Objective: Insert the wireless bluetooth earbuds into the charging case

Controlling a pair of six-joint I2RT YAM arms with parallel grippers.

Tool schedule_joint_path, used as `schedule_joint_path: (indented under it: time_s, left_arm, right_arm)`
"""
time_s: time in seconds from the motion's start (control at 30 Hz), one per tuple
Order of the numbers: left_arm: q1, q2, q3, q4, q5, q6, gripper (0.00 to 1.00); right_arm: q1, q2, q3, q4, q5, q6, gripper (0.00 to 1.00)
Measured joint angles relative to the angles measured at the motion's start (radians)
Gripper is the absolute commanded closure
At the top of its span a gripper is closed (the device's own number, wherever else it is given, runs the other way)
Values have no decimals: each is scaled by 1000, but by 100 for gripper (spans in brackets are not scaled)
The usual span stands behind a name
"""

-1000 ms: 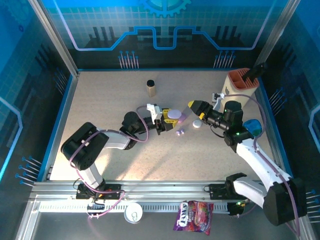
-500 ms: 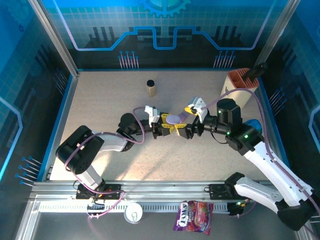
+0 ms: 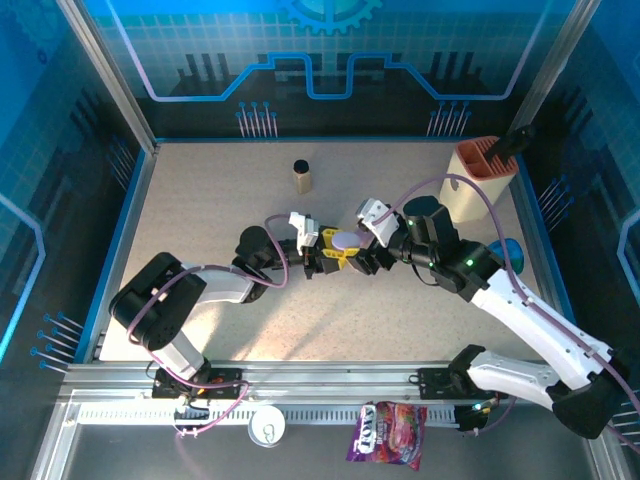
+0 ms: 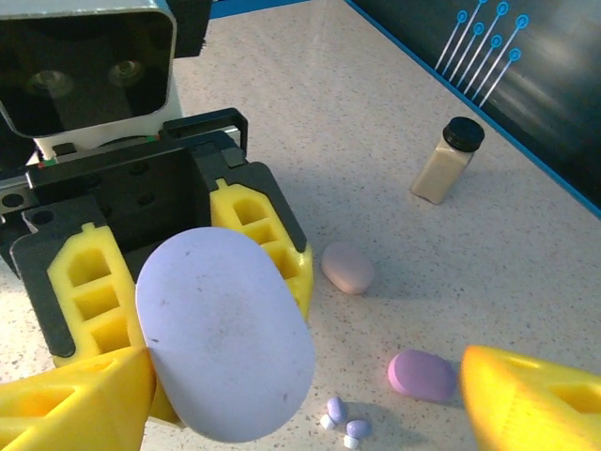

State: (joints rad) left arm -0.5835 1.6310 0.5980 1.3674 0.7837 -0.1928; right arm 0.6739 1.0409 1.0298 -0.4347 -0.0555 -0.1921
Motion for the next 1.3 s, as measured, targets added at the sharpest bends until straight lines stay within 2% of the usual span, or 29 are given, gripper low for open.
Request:
schedule_joint_path:
  time_s: [0.3, 0.47, 0.7, 0.83, 0.97, 1.1, 1.3]
  left_arm:
    - [6, -2, -21, -1, 4, 13, 70]
    - [6, -9, -31, 0, 18, 18, 70]
    - [6, -11, -32, 1, 18, 18, 70]
    - [8, -11, -41, 3, 10, 19, 70]
    - [32, -23, -55, 0, 5, 19, 70]
    - [53, -60, -67, 0, -5, 19, 70]
    - [63, -114, -102, 6, -9, 18, 70]
  right_arm:
    - [-10, 0, 24, 20, 31, 75, 19]
    - [-50, 12, 46, 24, 52, 131, 21]
    - [-78, -6, 49, 25, 11, 174, 21]
    - [-122, -68, 22, 41, -35, 235, 23]
    - [-225, -96, -19, 53, -68, 369, 28]
    - [-329, -32, -79, 53, -130, 505, 34]
    - [-346, 190, -108, 42, -243, 579, 38]
